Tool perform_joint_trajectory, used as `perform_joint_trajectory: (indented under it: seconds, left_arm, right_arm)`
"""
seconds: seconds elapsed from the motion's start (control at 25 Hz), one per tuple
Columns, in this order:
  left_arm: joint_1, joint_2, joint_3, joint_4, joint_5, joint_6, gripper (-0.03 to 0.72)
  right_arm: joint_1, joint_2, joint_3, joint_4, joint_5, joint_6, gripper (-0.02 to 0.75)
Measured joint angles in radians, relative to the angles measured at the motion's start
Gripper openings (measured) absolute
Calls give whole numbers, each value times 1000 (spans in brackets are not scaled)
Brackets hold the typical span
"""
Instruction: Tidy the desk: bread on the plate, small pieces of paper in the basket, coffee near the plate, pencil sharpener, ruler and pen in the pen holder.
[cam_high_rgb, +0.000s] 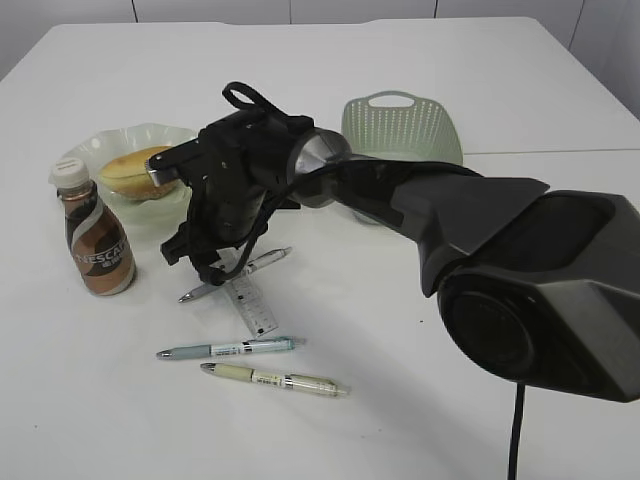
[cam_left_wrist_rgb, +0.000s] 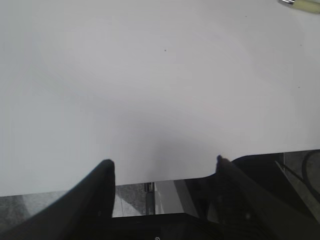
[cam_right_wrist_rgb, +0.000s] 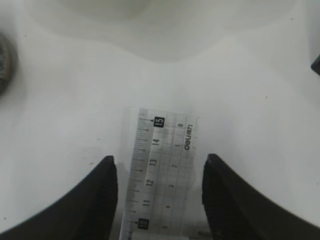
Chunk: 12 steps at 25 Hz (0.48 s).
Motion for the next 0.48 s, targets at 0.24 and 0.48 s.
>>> perform_joint_trajectory:
  seconds: [0.24, 0.48]
  left_arm:
    - [0, 0, 0, 11, 0, 0, 458]
    - [0, 0, 0, 14, 0, 0, 458]
  right_arm:
    - [-2, 0, 0, 0, 6, 0, 405]
    - [-2, 0, 0, 0, 22, 0, 405]
